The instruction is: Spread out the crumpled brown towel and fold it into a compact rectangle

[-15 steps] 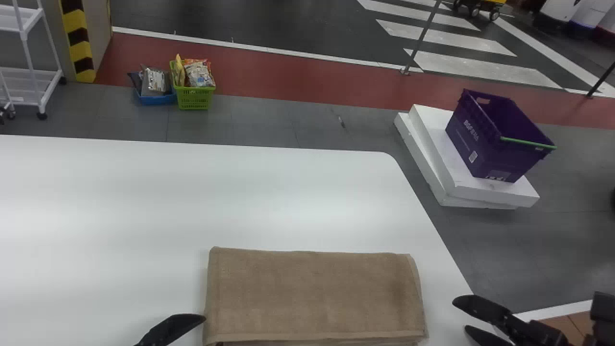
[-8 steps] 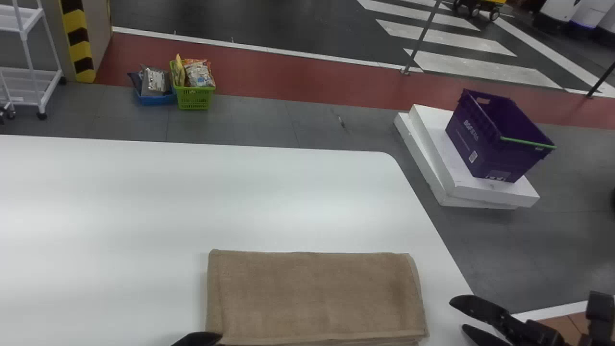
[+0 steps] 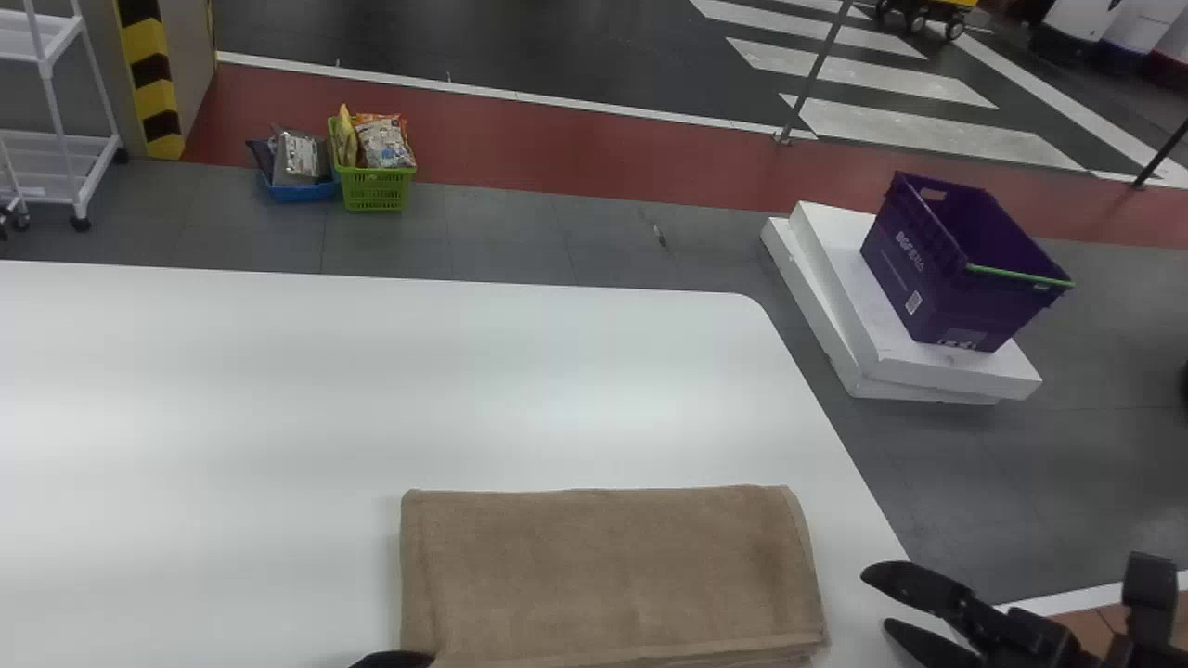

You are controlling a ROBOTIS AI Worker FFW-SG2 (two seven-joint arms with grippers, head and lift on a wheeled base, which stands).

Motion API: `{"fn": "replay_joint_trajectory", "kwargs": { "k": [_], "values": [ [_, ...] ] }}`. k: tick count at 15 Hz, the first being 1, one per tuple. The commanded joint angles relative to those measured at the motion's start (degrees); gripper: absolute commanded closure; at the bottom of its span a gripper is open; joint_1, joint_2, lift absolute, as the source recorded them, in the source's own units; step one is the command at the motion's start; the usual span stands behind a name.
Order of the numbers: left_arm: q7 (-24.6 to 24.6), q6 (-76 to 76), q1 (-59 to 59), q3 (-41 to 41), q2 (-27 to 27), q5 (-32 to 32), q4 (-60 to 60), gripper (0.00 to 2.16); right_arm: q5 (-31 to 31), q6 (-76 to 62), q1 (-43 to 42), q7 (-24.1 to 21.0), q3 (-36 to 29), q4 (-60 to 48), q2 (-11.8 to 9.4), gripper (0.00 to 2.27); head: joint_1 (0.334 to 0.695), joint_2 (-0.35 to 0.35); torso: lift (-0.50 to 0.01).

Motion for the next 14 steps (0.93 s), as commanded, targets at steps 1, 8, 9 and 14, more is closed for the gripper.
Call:
{"fn": "replay_joint_trajectory", "kwargs": {
  "k": [1,8,9,14],
  "values": [
    [-0.3,1.3,0.1,0.2,0.0,0.9,-0.3,1.06,1.0,0.1,-1.9,-0.2,2.1,-0.1,-0.4,0.21,0.695,-0.350,-0.127],
    [-0.7,1.1,0.2,0.9,0.0,1.3,-0.3,1.06,6.2,0.1,-4.7,-2.1,13.3,-1.6,0.1,0.26,0.695,-0.350,-0.127],
    [-0.7,1.1,0.2,0.9,0.0,1.3,-0.3,1.06,6.3,0.1,-4.7,-2.1,14.1,-1.7,0.2,0.29,0.695,-0.350,-0.127],
    [-0.8,1.3,0.2,0.9,-0.2,1.2,-0.2,1.06,6.4,0.1,-4.3,-1.7,17.0,-4.5,1.0,0.60,0.695,-0.350,-0.127]
  ]
}}
